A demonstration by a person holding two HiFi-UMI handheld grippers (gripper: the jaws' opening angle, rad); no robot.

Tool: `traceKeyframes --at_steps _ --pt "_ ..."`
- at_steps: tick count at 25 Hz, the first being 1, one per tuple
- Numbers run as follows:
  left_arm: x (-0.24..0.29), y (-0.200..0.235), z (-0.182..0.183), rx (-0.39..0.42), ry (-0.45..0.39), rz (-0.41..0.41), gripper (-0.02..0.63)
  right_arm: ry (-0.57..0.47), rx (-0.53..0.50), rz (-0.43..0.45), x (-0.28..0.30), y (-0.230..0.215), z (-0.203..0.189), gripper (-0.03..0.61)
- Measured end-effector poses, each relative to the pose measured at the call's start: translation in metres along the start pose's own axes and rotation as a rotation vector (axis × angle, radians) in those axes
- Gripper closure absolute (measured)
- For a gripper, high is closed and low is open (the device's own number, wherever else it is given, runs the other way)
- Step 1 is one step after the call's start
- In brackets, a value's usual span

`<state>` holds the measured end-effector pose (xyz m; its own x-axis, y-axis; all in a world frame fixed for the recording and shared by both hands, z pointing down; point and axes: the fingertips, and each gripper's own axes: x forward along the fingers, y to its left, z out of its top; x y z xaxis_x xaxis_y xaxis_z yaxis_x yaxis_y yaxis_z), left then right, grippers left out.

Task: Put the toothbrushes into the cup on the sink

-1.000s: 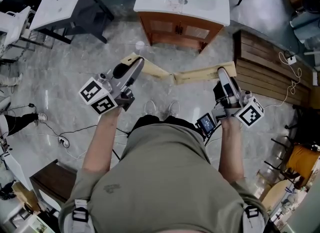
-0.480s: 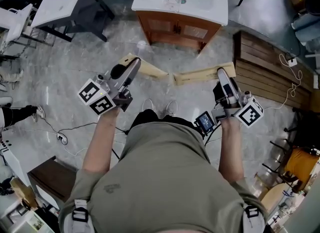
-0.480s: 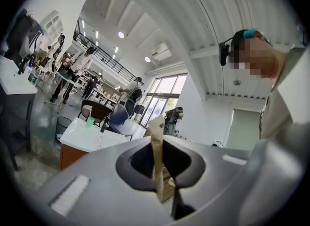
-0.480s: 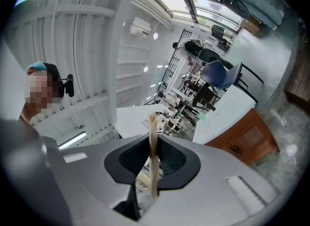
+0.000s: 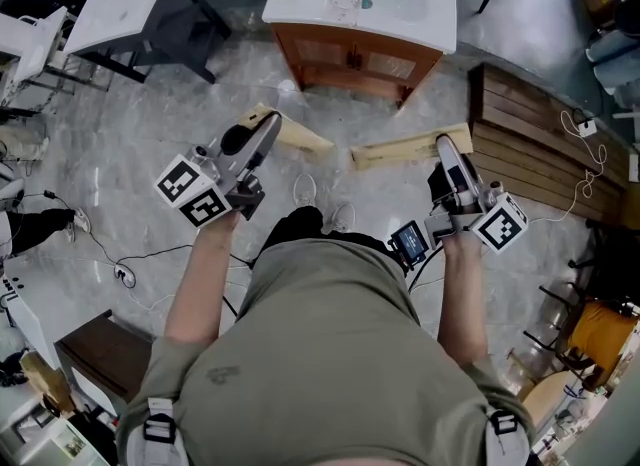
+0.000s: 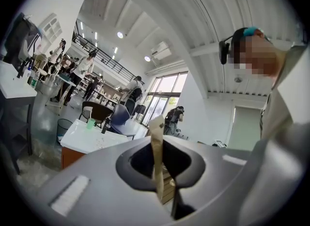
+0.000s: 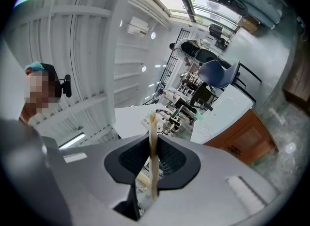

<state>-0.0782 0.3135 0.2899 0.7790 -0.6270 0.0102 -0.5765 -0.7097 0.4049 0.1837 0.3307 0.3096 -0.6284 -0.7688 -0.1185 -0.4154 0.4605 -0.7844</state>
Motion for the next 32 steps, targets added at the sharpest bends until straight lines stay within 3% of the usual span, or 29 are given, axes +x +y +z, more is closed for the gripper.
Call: traceKeyframes --at_steps 11,32 --pt "0.021 0.024 0.007 -0.007 -0.006 -0.004 0.600 0.032 -0.026 -0.031 0.024 -0.015 0.010 0.517" --pt "0.062 0.114 0.025 -0.045 0.027 -0.028 0.600 0.046 0.003 -0.084 0.109 -0.060 0.015 0.517"
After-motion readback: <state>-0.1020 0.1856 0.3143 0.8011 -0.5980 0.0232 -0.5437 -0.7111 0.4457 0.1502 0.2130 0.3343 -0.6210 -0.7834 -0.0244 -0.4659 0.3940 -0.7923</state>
